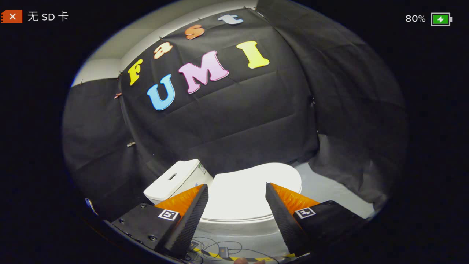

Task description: Open the toilet lid.

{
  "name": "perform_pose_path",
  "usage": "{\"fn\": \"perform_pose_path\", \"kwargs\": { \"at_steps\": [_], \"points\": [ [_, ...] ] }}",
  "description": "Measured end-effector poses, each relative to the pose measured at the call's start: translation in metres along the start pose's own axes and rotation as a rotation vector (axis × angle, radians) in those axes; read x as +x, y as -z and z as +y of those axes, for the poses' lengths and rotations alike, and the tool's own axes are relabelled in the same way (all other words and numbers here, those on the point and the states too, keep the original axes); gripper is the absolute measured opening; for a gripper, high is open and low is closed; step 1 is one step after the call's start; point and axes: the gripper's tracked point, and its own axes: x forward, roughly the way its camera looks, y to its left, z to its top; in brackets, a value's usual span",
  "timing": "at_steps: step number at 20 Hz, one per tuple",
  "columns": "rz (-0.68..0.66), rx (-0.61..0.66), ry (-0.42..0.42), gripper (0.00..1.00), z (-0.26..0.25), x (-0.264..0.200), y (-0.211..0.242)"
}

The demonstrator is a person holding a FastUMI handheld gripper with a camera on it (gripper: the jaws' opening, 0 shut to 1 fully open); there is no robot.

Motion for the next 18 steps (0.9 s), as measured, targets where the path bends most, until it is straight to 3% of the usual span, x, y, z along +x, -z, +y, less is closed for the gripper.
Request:
{"fn": "perform_pose_path", "kwargs": {
  "at_steps": [4, 12, 18],
  "points": [
    [0.065, 0.175, -0.019, 0.99, -0.043, 0.023, 0.010],
    [0.219, 0.467, 0.096, 0.99, -0.158, 0.077, 0.074],
    [0.292, 0.541, 0.152, 0.99, -0.213, 0.095, 0.131]
  ]
}}
